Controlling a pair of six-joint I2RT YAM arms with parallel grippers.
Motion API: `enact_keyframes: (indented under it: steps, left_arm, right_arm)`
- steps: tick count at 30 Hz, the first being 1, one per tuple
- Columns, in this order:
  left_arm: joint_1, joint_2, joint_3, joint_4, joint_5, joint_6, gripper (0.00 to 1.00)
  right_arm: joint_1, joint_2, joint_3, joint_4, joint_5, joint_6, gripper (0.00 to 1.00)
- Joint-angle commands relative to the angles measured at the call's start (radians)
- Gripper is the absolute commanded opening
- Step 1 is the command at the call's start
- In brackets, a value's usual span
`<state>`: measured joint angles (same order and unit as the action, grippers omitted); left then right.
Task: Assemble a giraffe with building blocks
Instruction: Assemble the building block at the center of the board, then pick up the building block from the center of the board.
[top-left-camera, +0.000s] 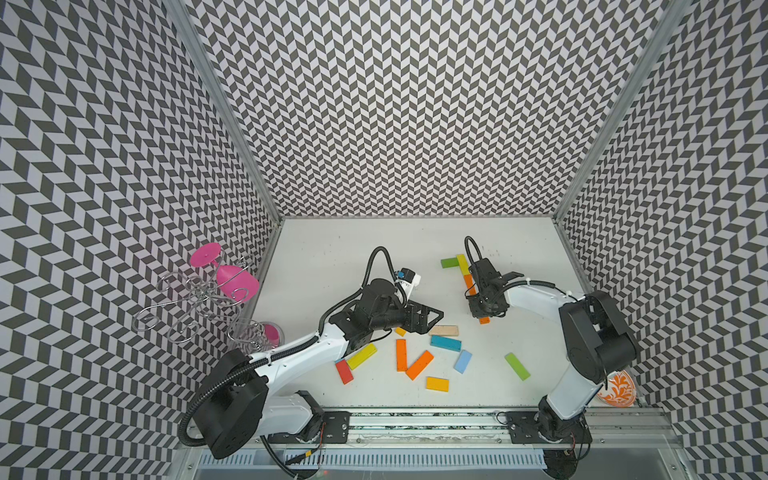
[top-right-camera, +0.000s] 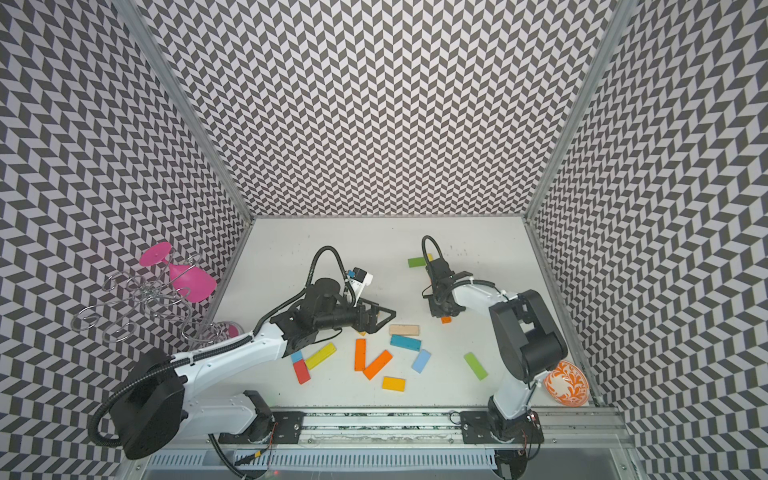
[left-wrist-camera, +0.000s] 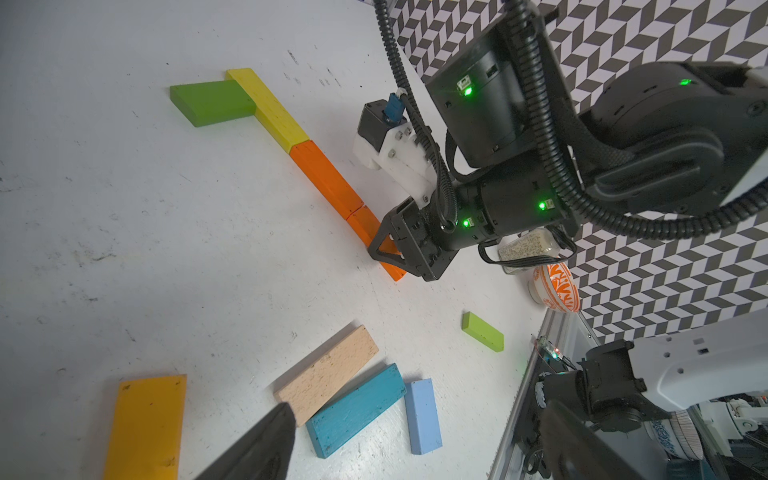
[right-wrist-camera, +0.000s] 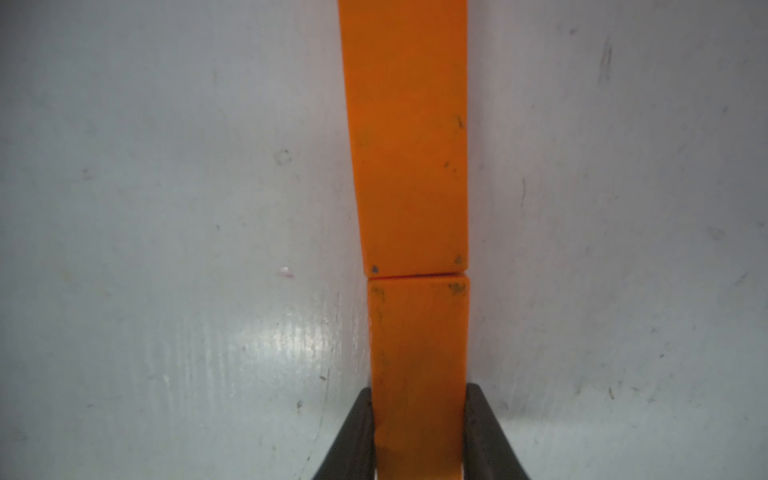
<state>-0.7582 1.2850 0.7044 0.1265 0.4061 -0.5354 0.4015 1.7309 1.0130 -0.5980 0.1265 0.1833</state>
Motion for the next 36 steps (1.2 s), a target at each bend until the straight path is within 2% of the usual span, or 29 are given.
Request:
enact_keyframes:
  steps: [1, 8, 12, 16, 22, 25, 30, 36]
  left_arm:
    - [0.007, -0.006, 0.006, 0.018, 0.008, 0.006, 0.93]
    - [0.008, -0.01, 0.007, 0.012, 0.009, 0.003, 0.93]
    - [0.008, -0.016, 0.012, 0.002, 0.007, 0.003, 0.93]
    - [0.008, -0.034, 0.015, -0.018, -0.003, 0.0, 0.93]
    - [0.006, -0.082, 0.01, -0.072, -0.042, -0.007, 0.93]
    - [0.002, -0.106, 0.005, -0.101, -0.059, -0.016, 0.93]
    - [-0.014, -0.161, -0.011, -0.164, -0.108, -0.03, 0.93]
    - [-0.04, -0.222, -0.057, -0.215, -0.154, -0.054, 0.93]
  right_arm:
    - [-0.006, 0.019, 0.021, 0.021, 0.002, -0.003, 0.3]
    - [-0.004, 0.001, 0.031, 0.001, 0.005, 0.009, 0.47]
    - [-0.003, -0.042, 0.061, -0.036, 0.004, 0.022, 0.59]
    - [0.0, -0.115, 0.113, -0.095, -0.005, 0.057, 0.66]
    - [0.004, -0.293, 0.197, -0.175, -0.023, 0.18, 0.68]
    - [0.005, -0.399, 0.184, -0.174, -0.043, 0.274, 0.69]
    - [0.025, -0.53, 0.095, -0.181, -0.064, 0.465, 0.69]
    - [0.142, -0.641, -0.073, -0.173, -0.034, 0.692, 0.67]
